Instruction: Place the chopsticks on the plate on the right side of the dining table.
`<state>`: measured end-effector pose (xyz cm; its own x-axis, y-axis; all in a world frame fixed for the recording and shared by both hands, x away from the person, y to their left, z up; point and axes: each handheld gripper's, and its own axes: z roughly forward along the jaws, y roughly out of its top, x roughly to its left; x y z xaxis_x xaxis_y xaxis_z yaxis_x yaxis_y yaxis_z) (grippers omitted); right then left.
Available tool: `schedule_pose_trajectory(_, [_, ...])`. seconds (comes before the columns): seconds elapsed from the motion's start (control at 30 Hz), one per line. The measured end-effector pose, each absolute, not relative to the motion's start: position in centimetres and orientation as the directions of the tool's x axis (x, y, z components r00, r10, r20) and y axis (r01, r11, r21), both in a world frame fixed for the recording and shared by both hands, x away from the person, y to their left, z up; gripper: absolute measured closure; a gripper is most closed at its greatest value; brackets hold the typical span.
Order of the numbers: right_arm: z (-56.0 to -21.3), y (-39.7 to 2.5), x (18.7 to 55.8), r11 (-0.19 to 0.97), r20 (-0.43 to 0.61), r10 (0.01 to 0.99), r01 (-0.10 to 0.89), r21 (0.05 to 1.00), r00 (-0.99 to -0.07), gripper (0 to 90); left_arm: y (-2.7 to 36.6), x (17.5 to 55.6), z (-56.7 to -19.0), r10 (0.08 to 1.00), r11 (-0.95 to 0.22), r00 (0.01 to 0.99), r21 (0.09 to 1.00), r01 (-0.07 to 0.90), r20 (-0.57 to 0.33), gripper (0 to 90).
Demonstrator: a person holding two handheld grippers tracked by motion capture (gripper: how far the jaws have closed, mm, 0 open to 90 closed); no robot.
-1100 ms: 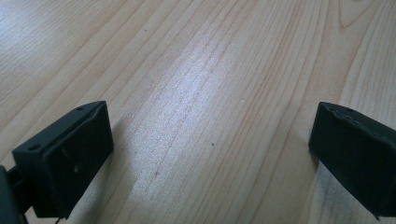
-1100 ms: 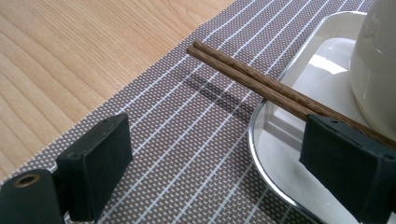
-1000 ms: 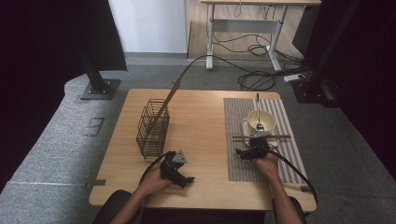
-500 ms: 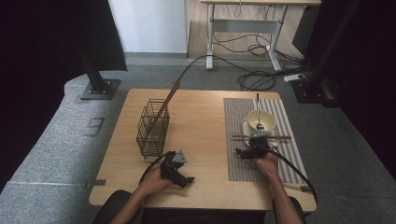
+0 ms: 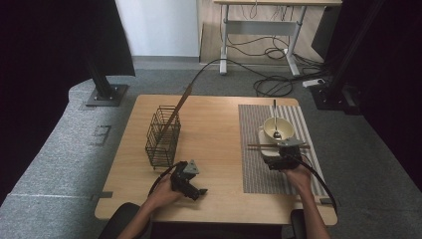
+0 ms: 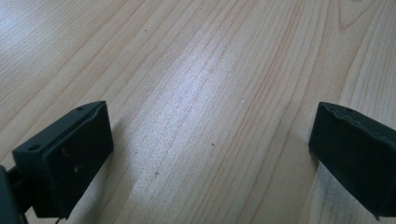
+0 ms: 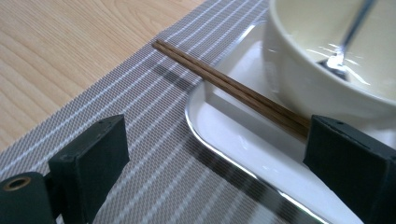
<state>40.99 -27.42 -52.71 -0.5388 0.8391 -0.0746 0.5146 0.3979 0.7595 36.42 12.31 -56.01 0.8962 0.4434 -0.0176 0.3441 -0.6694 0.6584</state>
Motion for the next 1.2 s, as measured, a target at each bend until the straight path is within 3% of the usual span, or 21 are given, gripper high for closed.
schedule_pose_trajectory(0.57, [-52.7,-30.1,36.5,0.407,-0.105,0.855,0.531,0.744,-0.508,4.3,12.3,36.4,-56.0,0.443,-0.670,0.896,0.658,0.344,-0.017,0.0])
schedule_pose_trajectory(1.2, [-56.2,-32.2,36.4,0.341,-0.033,0.884,0.595,0.728,-0.467,3.3,12.3,36.4,-56.0,0.443,-0.670,0.896,0.658,0.344,-0.017,0.0])
